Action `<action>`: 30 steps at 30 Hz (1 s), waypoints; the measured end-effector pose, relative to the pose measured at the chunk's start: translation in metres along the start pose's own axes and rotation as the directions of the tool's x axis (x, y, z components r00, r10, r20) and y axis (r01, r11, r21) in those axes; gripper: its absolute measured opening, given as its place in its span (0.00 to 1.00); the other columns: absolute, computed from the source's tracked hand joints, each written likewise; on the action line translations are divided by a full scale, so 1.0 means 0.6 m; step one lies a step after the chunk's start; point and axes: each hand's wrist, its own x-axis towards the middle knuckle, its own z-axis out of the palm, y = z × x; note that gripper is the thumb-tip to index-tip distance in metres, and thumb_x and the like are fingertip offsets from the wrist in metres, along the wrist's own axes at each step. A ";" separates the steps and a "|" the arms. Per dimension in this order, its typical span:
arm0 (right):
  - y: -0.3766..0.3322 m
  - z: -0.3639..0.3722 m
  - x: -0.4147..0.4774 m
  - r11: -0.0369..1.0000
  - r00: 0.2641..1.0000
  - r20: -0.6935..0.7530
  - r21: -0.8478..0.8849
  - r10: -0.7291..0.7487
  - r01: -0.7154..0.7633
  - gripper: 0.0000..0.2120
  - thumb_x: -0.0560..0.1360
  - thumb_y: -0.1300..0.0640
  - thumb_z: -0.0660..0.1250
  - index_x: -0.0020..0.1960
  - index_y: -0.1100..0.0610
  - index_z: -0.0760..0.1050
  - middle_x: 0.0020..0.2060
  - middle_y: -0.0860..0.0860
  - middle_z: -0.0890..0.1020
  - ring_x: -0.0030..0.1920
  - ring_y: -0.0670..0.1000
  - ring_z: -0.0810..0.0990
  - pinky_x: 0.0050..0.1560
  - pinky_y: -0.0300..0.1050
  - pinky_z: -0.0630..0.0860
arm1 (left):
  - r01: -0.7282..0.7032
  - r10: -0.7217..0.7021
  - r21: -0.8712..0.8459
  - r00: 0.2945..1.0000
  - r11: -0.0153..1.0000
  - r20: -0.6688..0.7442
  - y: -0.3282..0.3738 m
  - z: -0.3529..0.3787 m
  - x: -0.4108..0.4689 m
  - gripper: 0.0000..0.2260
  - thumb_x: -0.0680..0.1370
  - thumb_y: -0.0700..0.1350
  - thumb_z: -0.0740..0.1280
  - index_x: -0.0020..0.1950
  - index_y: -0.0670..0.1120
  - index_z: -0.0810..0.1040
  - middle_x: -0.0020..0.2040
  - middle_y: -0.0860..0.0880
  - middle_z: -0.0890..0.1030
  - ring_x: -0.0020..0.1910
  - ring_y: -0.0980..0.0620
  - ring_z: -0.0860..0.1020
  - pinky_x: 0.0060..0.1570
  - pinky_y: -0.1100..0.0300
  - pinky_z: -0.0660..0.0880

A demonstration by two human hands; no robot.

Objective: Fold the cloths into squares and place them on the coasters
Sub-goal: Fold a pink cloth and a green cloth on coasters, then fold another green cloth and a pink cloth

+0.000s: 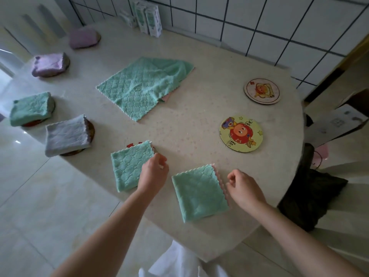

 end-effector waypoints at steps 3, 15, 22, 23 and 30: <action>-0.042 -0.019 0.044 0.997 0.998 0.001 -0.045 -0.059 0.059 0.07 0.76 0.57 0.64 0.54 0.54 0.72 0.48 0.48 0.79 0.46 0.48 0.77 0.45 0.43 0.76 | -0.035 0.035 0.031 0.999 0.999 -0.007 0.009 -0.024 0.044 0.08 0.75 0.39 0.64 0.52 0.45 0.78 0.47 0.47 0.83 0.44 0.46 0.80 0.45 0.55 0.77; -0.218 -0.056 0.281 0.947 0.949 0.109 -0.102 -0.295 0.306 0.07 0.76 0.59 0.63 0.54 0.56 0.73 0.51 0.52 0.78 0.53 0.53 0.77 0.52 0.46 0.74 | -0.163 0.165 0.244 0.986 0.956 0.010 0.014 -0.109 0.253 0.09 0.77 0.40 0.63 0.56 0.46 0.77 0.52 0.49 0.80 0.48 0.48 0.78 0.44 0.56 0.76; -0.300 -0.054 0.409 0.876 0.885 0.195 -0.162 -0.424 0.455 0.11 0.77 0.58 0.62 0.59 0.57 0.73 0.58 0.53 0.76 0.60 0.54 0.73 0.60 0.48 0.71 | -0.297 0.272 0.513 0.954 0.805 0.124 -0.005 -0.107 0.355 0.19 0.77 0.42 0.62 0.69 0.47 0.70 0.71 0.48 0.68 0.72 0.45 0.61 0.68 0.51 0.64; -0.311 -0.053 0.424 0.870 0.883 0.199 -0.178 -0.426 0.459 0.12 0.78 0.58 0.62 0.60 0.57 0.73 0.58 0.53 0.75 0.60 0.54 0.73 0.60 0.48 0.71 | -0.320 0.280 0.542 0.947 0.777 0.157 -0.011 -0.105 0.364 0.21 0.78 0.42 0.61 0.72 0.47 0.67 0.75 0.47 0.63 0.75 0.44 0.55 0.72 0.50 0.57; -0.375 -0.044 0.526 0.779 0.829 0.230 -0.287 -0.509 0.558 0.14 0.78 0.59 0.62 0.63 0.58 0.70 0.60 0.53 0.74 0.58 0.55 0.75 0.55 0.52 0.75 | -0.348 0.281 0.581 0.937 0.735 0.206 -0.043 -0.081 0.414 0.27 0.79 0.49 0.61 0.76 0.44 0.59 0.77 0.46 0.58 0.75 0.42 0.56 0.72 0.50 0.56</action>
